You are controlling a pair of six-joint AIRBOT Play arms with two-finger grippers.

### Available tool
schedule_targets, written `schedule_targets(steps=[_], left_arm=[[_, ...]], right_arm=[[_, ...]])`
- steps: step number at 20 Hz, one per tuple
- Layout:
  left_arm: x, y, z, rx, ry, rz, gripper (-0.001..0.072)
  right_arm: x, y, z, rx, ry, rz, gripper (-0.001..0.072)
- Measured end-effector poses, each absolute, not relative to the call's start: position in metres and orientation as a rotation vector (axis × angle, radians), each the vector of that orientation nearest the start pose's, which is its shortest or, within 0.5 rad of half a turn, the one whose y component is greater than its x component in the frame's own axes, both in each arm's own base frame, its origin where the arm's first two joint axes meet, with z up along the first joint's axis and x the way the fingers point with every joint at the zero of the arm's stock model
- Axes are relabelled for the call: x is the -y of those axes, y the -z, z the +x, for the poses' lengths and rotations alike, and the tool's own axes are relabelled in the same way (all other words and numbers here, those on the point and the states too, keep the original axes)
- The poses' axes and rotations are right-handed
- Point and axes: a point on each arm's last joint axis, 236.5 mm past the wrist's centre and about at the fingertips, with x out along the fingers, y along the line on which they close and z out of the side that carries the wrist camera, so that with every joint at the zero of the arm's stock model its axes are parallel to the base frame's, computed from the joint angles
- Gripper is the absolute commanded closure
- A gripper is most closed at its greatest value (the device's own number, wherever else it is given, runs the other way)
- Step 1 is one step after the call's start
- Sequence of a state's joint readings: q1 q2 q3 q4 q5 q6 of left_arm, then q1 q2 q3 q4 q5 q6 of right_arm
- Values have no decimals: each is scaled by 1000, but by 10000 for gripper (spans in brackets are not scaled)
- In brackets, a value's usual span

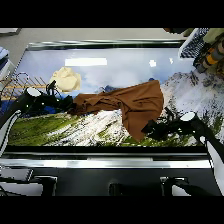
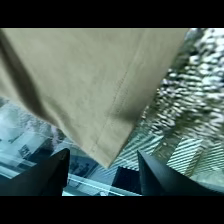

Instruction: Fold the clothes and pants, and hang the long-sleeved shirts on hangers.

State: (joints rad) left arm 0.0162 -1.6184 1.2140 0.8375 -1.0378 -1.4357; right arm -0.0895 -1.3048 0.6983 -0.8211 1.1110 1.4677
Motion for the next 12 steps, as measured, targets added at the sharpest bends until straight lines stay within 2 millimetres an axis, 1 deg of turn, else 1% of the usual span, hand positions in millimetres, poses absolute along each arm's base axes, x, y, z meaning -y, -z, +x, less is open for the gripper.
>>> schedule_targets(steps=[3,6,7,9,10,11,12], left_arm=[[130,56,432,-1341,328,-656,689],[130,56,432,-1343,329,-657,689],[130,56,432,-1343,329,-657,689],[130,56,431,-1344,329,-657,689],[130,56,431,-1344,329,-657,689],[130,56,431,-1344,329,-657,689],[130,56,431,-1344,329,-657,689]], right_arm=[[-122,92,283,-1545,-188,819,209],[-123,94,287,-1527,-156,848,210],[-124,95,290,-1518,-147,859,228],[-125,98,293,-1511,-129,888,237],[-126,100,295,-1512,-121,903,348],[-126,103,296,-1513,-114,912,423],[-128,105,296,-1520,-115,928,473]])
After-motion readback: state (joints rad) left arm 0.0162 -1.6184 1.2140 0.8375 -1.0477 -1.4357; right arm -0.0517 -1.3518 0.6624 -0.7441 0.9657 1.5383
